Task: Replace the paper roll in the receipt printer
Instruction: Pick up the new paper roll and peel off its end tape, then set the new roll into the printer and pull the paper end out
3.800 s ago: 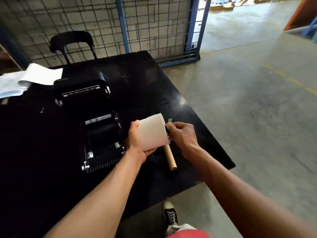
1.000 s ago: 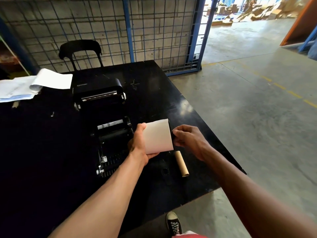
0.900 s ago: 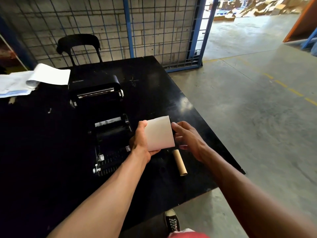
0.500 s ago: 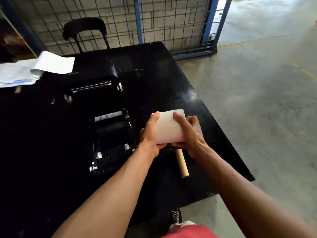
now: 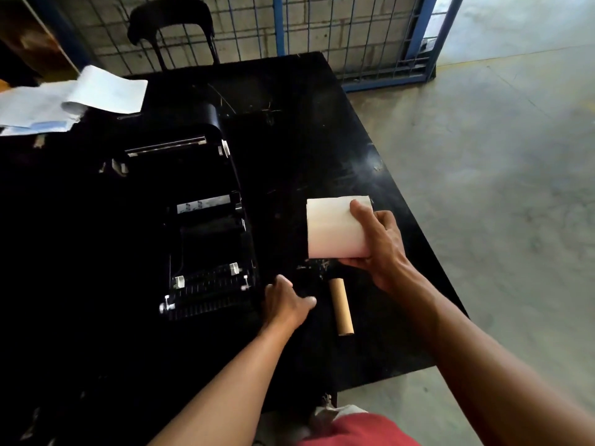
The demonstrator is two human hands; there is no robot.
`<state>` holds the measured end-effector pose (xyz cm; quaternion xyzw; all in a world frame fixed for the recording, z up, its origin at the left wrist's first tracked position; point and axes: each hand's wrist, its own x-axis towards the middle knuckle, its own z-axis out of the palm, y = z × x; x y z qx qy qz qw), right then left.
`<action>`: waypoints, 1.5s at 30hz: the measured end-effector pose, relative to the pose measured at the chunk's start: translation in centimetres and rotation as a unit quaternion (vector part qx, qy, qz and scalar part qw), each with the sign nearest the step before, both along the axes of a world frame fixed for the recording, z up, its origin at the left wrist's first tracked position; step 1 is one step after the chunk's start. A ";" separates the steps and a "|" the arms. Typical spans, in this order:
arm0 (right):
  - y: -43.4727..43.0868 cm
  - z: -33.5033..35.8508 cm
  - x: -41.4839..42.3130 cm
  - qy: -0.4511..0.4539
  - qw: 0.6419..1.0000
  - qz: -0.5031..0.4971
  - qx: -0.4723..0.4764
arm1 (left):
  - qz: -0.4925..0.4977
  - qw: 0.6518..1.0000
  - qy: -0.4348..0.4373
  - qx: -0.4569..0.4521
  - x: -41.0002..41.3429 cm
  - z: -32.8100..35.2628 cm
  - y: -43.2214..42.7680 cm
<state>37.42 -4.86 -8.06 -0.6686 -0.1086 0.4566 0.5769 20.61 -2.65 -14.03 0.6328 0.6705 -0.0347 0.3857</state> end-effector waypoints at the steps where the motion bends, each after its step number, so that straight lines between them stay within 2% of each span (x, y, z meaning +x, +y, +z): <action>1: 0.0 0.0 0.2 -0.001 1.000 0.002 0.001 | -0.030 0.999 0.030 0.019 -0.1 -0.5 -0.5; 4: 0.1 0.0 0.6 -0.005 1.000 0.004 0.005 | -0.066 0.994 0.060 0.068 0.1 -1.2 -1.4; 7: -0.1 -0.1 0.9 -0.005 1.000 0.006 0.009 | -0.054 0.992 0.064 0.092 0.7 -1.1 -1.5; 10: -0.4 0.0 1.0 -0.007 1.000 0.006 0.013 | -0.044 0.993 0.063 0.090 0.8 -0.6 -1.4; 14: -0.9 0.4 0.8 -0.012 1.000 0.005 0.013 | -0.085 0.990 0.068 0.089 0.3 -0.4 -1.4; 16: -1.1 0.8 0.6 -0.015 1.000 0.006 0.013 | -0.010 0.995 0.010 0.097 0.2 0.4 -0.8; 18: -1.3 1.1 0.3 -0.017 1.000 0.007 0.013 | 0.126 0.982 -0.092 0.110 0.1 1.8 0.6; 20: -1.3 1.6 -0.4 -0.021 1.000 0.010 0.016 | 0.244 0.930 -0.252 0.112 -0.3 3.8 2.0; 22: -1.2 2.2 -1.4 -0.027 0.999 0.014 0.017 | 0.274 0.888 -0.346 0.132 -1.1 5.9 3.2; 26: -0.9 3.0 -4.1 -0.038 0.999 0.015 0.025 | 0.257 0.859 -0.416 0.153 -3.0 8.5 3.9; 33: -1.3 4.5 -8.2 -0.053 0.997 0.027 0.047 | 0.164 0.875 -0.401 0.217 -7.5 10.2 2.4; 38: -2.6 5.4 -10.7 -0.050 0.997 0.030 0.058 | 0.135 0.863 -0.453 0.177 -10.4 10.6 1.7; 42: -3.8 6.1 -12.4 -0.054 0.996 0.027 0.064 | 0.145 0.851 -0.497 0.092 -12.3 10.9 1.1; 45: -4.6 6.4 -13.7 -0.061 0.996 0.022 0.068 | 0.136 0.849 -0.508 0.060 -13.6 11.6 0.5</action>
